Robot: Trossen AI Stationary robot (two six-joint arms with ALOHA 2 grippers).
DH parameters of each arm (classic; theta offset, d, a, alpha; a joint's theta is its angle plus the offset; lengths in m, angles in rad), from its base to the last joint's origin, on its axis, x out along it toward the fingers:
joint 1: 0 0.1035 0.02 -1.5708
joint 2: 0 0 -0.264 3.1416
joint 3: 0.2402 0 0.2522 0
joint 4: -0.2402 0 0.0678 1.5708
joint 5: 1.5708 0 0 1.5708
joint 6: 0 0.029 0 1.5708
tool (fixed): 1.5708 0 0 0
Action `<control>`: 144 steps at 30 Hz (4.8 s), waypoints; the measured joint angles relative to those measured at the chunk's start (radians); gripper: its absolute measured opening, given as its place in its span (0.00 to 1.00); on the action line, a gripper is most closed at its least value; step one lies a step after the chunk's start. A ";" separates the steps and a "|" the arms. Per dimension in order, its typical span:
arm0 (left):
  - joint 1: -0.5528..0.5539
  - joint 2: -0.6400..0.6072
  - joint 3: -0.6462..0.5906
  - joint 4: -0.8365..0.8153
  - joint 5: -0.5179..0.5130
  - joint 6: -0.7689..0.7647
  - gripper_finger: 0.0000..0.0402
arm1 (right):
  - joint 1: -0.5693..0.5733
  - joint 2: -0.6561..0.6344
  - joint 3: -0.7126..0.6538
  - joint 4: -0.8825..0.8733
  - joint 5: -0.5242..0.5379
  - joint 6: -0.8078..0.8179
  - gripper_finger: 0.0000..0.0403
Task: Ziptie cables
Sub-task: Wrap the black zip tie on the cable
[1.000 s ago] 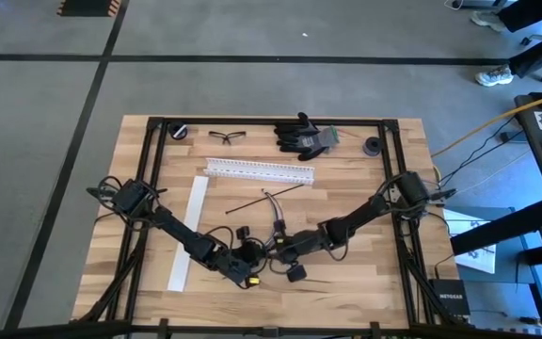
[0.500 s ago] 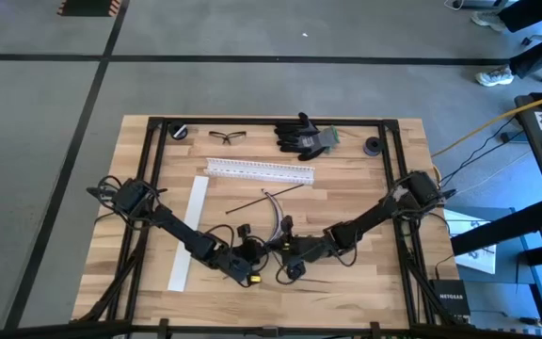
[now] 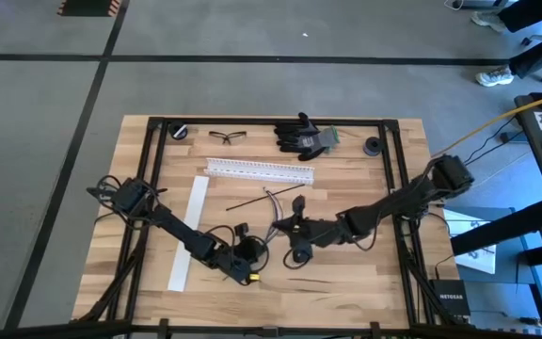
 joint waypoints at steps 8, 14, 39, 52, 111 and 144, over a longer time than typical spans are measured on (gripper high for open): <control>0.000 0.002 -0.001 0.021 0.009 0.002 0.00 | 0.050 -0.138 0.000 -0.374 0.138 0.290 0.13; 0.000 0.002 -0.002 0.040 0.016 0.002 0.00 | 0.051 -0.211 -0.008 -0.606 -0.075 0.554 0.39; 0.000 0.004 -0.003 0.085 0.013 0.040 0.00 | 0.032 0.278 -0.170 0.458 -0.331 0.395 0.55; 0.000 0.004 -0.003 0.087 0.011 0.048 0.00 | -0.061 0.370 -0.041 0.401 -0.485 0.362 0.26; 0.019 -0.057 0.036 0.071 0.020 0.003 0.27 | -0.020 0.186 -0.237 0.297 -0.357 0.447 0.49; 0.021 -0.193 0.037 -0.144 -0.063 0.029 0.00 | -0.080 0.392 0.007 0.396 -0.425 0.431 0.04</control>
